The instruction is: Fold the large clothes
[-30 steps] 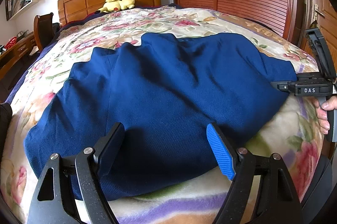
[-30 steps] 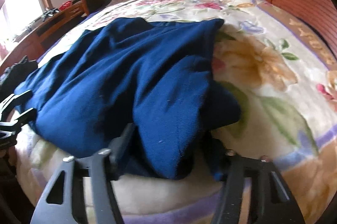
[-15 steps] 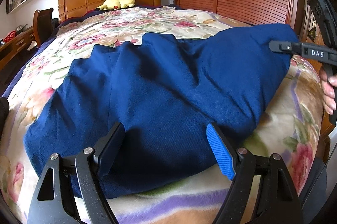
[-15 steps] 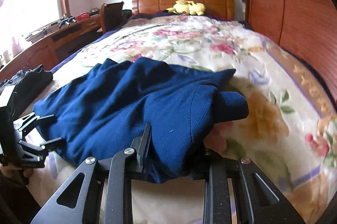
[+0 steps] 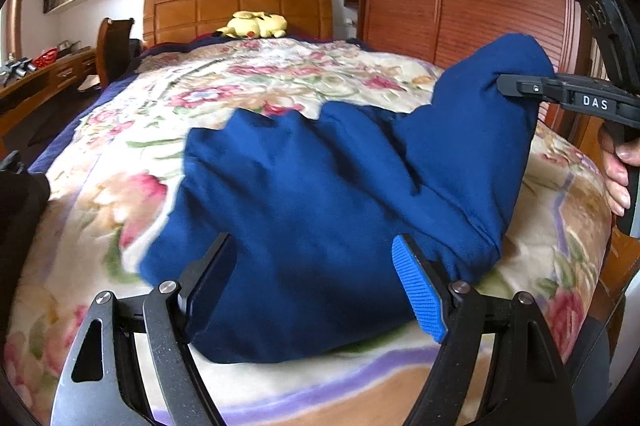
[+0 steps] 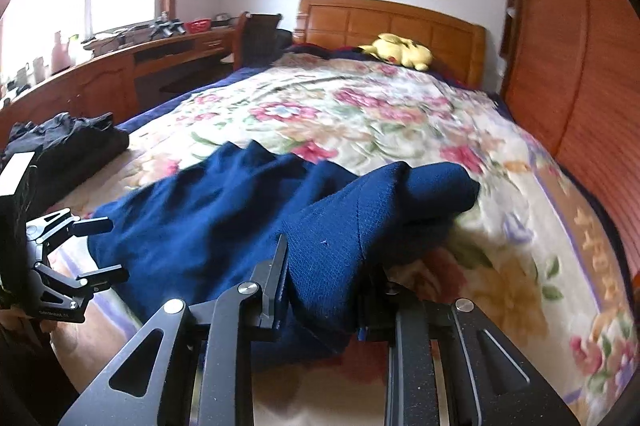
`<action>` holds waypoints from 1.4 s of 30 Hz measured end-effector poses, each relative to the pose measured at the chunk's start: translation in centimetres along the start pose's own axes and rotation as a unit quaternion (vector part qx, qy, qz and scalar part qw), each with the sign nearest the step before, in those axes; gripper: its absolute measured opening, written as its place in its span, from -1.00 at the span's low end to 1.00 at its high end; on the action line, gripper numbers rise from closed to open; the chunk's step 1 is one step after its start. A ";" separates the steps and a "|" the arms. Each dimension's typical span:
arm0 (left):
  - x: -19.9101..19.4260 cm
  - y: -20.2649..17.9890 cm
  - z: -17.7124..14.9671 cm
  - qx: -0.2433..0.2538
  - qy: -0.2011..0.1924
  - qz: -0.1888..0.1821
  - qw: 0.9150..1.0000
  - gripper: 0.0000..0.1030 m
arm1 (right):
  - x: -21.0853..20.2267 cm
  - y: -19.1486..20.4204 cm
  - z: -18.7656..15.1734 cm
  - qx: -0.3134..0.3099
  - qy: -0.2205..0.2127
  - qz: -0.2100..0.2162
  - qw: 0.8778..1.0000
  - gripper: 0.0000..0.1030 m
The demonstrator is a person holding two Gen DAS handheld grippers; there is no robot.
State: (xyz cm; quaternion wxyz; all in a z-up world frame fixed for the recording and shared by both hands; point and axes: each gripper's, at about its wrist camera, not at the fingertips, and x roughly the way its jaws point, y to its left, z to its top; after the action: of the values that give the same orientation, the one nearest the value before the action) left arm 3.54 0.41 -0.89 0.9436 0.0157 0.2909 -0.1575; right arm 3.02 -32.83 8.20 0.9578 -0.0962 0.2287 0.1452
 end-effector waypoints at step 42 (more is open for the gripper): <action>-5.4 12.6 -2.9 -0.082 -0.040 0.093 0.992 0.57 | 6.5 12.4 -0.3 -0.058 0.032 0.174 0.983 0.23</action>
State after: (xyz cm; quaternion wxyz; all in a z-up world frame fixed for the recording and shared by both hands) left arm 1.60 14.26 -1.03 0.9630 -0.0408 0.2625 -0.0457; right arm 4.44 -19.77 3.41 0.9031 -0.1152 0.2632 0.3193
